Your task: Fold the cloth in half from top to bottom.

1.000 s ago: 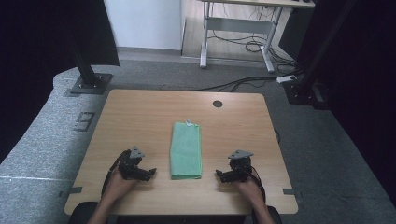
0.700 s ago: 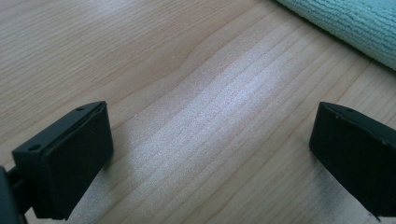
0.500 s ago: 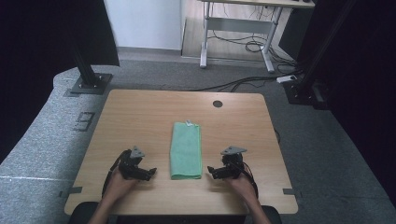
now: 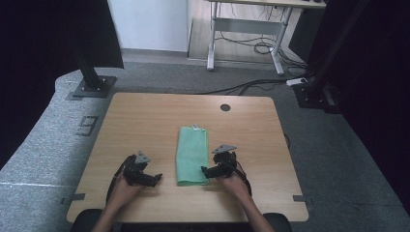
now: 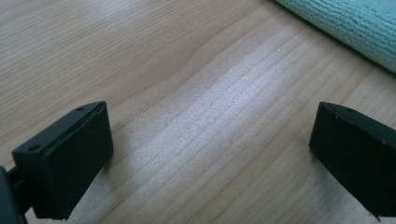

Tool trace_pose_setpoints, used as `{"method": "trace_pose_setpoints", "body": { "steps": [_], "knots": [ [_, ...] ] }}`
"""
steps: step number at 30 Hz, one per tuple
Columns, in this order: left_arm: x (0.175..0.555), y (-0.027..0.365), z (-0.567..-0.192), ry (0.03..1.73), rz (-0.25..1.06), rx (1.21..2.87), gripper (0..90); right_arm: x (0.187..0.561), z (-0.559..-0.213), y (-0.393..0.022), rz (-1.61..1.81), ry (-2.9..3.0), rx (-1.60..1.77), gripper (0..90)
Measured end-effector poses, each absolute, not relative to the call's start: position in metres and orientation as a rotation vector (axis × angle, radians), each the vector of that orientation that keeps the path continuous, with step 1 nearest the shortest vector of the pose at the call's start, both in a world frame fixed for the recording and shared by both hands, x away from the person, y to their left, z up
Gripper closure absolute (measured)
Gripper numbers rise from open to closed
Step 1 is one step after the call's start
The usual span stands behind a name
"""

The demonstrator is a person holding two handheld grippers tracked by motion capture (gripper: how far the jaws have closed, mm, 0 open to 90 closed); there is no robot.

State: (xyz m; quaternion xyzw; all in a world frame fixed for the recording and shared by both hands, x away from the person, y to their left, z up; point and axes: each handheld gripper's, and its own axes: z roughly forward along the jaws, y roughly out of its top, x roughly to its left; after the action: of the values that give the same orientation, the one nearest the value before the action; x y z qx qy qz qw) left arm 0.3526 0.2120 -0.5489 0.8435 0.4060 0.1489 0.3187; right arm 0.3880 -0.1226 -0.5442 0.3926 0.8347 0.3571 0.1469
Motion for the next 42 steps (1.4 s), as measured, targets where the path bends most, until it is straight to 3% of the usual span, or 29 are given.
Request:
{"method": "trace_pose_setpoints", "body": {
  "steps": [9,17,26,42],
  "knots": [
    [0.360,0.207,-0.547,1.097,0.381,2.221,0.0,0.385,-0.553,-0.123,1.006,2.398,1.123,2.8],
    [0.390,0.183,-0.529,1.079,0.395,2.147,0.0,0.380,-0.555,-0.125,1.019,2.376,1.126,2.1],
    [0.423,0.155,-0.538,1.087,0.439,2.158,0.0,0.377,-0.555,-0.126,1.029,2.386,1.108,2.1],
    [0.421,0.143,-0.545,1.076,0.471,2.234,0.0,0.367,-0.554,-0.125,1.029,2.409,1.084,3.5]
  ]
}}
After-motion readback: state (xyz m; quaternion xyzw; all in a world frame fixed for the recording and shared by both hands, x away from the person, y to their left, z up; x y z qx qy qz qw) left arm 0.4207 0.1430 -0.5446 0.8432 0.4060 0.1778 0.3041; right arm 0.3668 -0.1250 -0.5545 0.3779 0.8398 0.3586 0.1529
